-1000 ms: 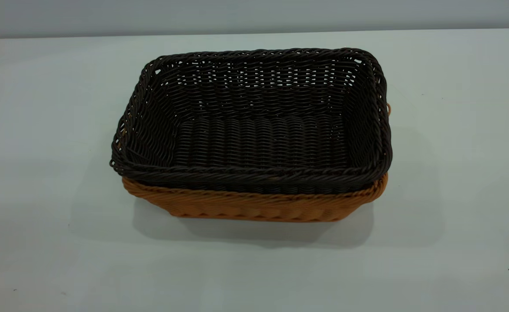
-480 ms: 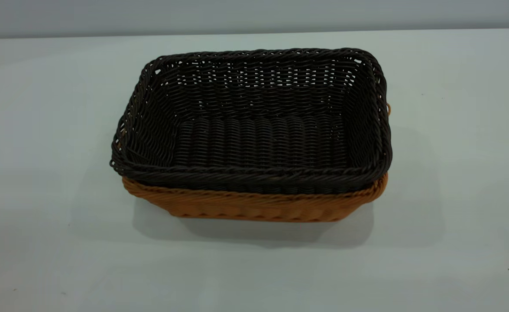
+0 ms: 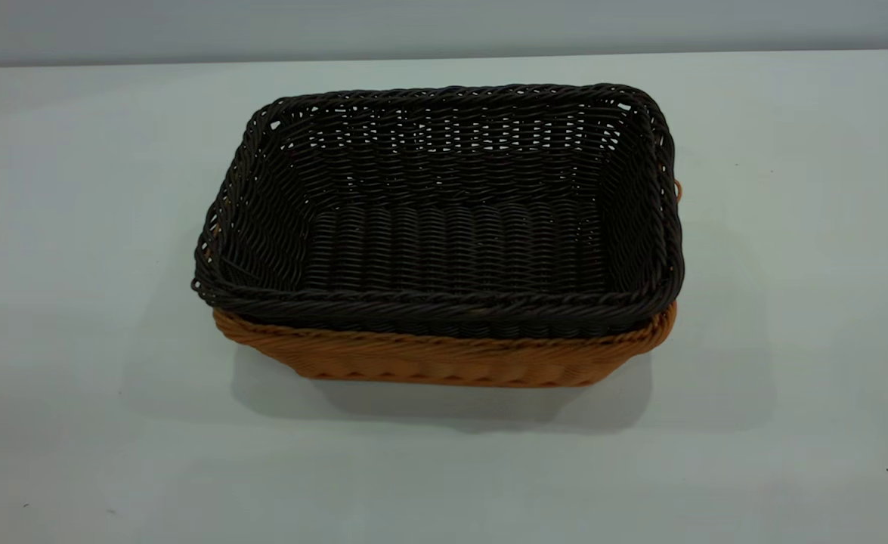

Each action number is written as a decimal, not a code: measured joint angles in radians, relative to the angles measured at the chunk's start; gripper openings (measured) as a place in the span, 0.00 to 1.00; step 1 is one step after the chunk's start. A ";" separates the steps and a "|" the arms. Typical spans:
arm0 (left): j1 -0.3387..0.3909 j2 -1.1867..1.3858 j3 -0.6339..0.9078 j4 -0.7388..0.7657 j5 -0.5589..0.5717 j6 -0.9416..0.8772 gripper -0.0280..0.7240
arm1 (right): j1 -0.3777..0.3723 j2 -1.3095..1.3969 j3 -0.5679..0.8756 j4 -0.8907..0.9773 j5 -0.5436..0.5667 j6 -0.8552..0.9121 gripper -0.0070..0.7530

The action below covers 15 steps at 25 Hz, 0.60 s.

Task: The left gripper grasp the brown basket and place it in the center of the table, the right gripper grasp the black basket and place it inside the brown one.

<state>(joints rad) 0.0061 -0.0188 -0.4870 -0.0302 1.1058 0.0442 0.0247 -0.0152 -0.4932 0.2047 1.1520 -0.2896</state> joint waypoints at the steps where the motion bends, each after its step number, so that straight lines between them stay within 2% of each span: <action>1: 0.000 0.000 0.000 0.000 0.000 0.000 0.75 | 0.000 0.000 0.000 0.000 0.000 0.000 0.36; 6: 0.000 0.000 0.000 0.000 0.000 -0.001 0.75 | 0.000 0.000 0.000 0.000 0.000 0.000 0.32; 15: 0.000 0.000 0.000 0.000 0.000 -0.002 0.75 | 0.000 0.000 0.000 0.000 0.000 0.000 0.32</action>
<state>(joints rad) 0.0061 -0.0188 -0.4870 -0.0302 1.1060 0.0424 0.0247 -0.0152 -0.4932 0.2047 1.1520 -0.2896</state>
